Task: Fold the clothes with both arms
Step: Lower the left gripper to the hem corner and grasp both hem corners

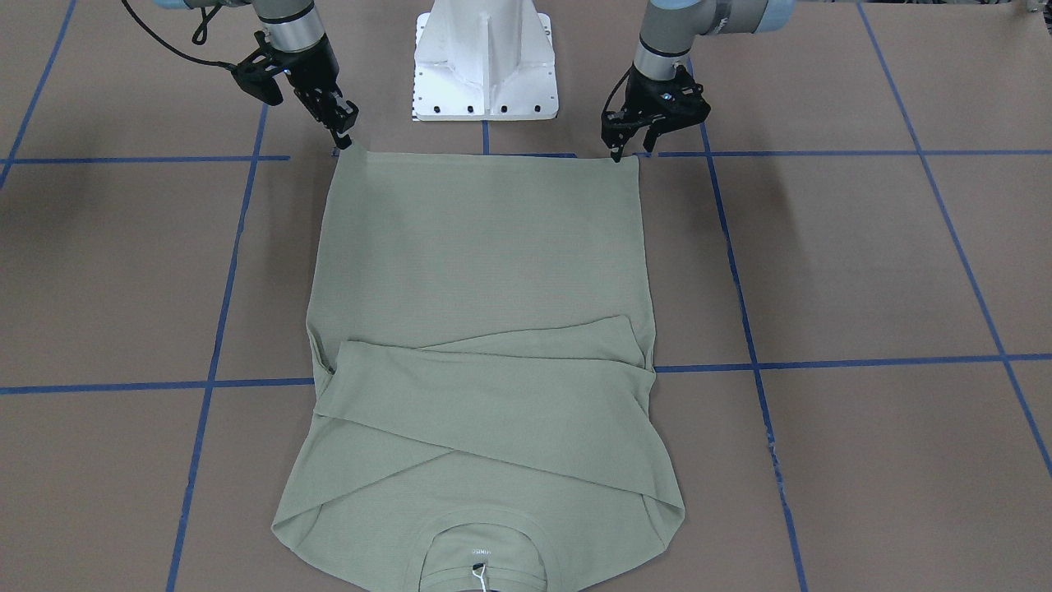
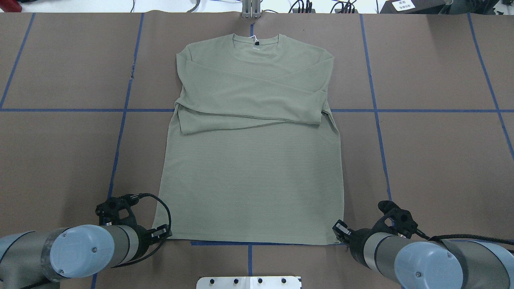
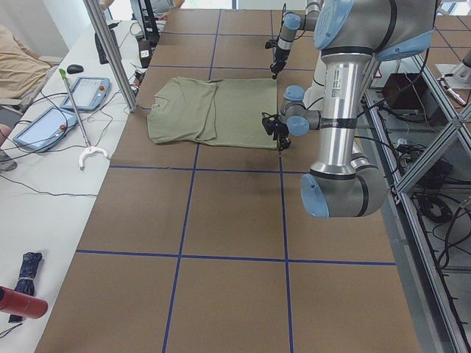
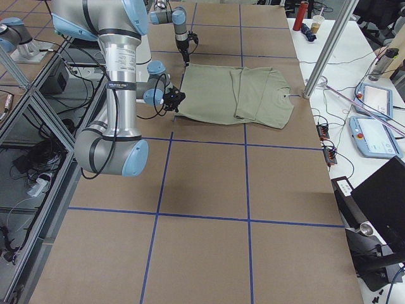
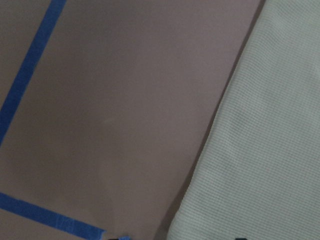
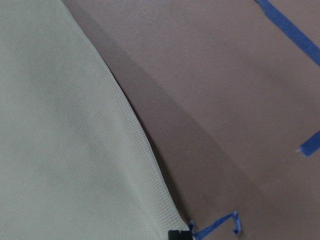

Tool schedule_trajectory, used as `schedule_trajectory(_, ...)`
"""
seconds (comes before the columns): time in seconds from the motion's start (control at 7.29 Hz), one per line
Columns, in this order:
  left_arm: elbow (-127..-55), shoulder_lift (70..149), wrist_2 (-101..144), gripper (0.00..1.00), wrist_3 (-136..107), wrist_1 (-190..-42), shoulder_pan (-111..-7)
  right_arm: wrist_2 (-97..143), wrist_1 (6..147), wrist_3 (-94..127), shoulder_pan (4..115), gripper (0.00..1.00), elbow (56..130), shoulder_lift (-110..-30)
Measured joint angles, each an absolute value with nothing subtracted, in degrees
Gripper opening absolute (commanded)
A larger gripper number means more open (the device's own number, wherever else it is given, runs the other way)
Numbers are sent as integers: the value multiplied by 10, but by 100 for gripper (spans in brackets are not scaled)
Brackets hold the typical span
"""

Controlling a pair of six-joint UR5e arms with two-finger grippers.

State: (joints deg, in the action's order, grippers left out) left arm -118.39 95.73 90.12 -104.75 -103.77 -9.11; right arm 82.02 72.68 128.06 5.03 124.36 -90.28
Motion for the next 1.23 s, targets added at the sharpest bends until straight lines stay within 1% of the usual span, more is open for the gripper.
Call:
schedule_trajectory(0.27,-1183,960,899,66,-1047,-1036,-92,819,727,1280,50,0,1244,-903)
schedule_trajectory(0.41,-1182,960,898,52,-1046,-1035,-92,818,727,1280,50,0,1244,-903)
schedule_trajectory(0.55,-1181,961,897,9,-1046,-1035,-93,818,727,1280,50,0,1244,-904)
schedule_trajectory(0.69,-1181,961,897,0,-1046,-1035,-93,817,727,1280,50,0,1243,-904)
schedule_trajectory(1.1,-1183,961,896,0,-1047,-1035,-95,817,727,1279,51,0,1244,-904)
schedule_trajectory(1.23,-1194,961,897,0,-1046,-1034,-97,817,727,1279,52,0,1244,-904)
